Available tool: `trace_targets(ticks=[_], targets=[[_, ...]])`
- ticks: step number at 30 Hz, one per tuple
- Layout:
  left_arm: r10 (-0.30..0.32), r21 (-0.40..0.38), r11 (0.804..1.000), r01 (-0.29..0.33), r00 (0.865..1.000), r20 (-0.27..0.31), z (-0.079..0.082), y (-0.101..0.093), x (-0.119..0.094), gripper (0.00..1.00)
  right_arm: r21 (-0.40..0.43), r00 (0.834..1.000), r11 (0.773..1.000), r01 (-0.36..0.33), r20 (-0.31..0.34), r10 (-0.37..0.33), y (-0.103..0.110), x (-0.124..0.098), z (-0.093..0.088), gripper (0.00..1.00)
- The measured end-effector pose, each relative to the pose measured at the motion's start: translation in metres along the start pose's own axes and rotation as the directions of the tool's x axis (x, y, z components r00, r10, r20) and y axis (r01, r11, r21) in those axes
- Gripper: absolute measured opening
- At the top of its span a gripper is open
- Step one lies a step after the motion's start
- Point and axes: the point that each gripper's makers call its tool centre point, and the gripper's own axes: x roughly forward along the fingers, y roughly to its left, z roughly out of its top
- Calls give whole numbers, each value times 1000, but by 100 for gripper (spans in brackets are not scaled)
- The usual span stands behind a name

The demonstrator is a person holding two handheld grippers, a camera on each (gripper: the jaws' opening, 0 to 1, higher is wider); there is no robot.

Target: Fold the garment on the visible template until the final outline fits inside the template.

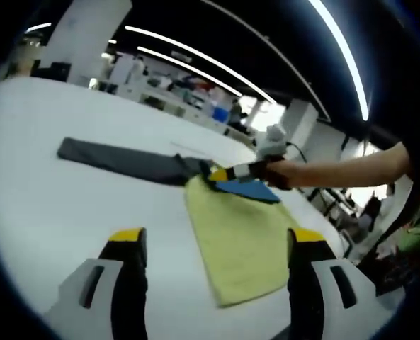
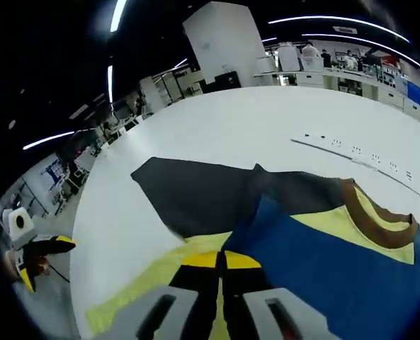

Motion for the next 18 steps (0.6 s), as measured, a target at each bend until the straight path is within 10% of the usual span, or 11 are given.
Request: trace_targets(ticks=[7, 18], targets=[[8, 1, 1000, -8, 1000, 7, 1, 1, 0, 77, -117, 999, 993, -27, 40, 31, 3, -1, 7, 1], [11, 14, 1000, -11, 1000, 2, 0, 0, 1, 77, -149, 992, 989, 6, 128, 13, -9, -25, 9, 41]])
